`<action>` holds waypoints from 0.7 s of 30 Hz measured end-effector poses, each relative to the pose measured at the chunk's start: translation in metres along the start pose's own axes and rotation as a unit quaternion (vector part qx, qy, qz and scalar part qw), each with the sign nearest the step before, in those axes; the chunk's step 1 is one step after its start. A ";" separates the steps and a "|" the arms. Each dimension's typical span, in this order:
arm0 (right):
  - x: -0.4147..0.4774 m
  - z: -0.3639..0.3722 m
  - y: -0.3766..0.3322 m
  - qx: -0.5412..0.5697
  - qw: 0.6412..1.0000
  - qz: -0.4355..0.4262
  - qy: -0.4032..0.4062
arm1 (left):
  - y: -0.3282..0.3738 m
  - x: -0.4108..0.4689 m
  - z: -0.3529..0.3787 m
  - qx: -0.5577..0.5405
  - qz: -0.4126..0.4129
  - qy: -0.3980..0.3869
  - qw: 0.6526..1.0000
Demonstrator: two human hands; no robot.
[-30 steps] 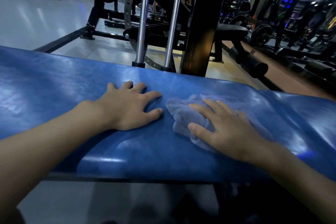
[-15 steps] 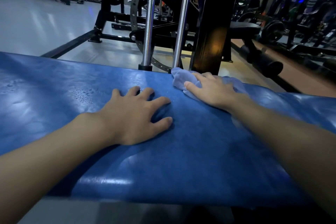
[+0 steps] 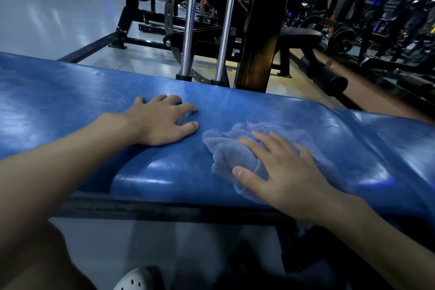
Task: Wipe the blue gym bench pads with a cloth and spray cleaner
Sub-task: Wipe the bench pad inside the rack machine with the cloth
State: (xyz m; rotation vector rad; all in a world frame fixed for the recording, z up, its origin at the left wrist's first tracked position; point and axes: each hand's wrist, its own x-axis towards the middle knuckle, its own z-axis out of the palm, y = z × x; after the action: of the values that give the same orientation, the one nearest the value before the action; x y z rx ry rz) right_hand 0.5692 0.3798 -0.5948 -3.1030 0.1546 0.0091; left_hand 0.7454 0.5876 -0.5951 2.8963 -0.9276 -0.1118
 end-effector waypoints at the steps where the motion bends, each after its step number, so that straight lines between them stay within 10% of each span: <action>1: -0.005 0.000 -0.001 0.000 1.000 -0.005 0.001 | -0.001 0.000 0.000 -0.001 0.000 0.000 1.000; 21: 0.219 -0.001 0.014 0.021 0.997 0.066 0.030 | -0.009 0.001 0.005 0.056 0.019 0.034 0.998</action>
State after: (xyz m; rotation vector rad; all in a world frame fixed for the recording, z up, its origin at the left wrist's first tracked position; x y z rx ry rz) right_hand 0.7853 0.3437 -0.5961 -3.0468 0.3577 -0.0828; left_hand 0.7513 0.5942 -0.6008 2.9607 -1.0068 0.0432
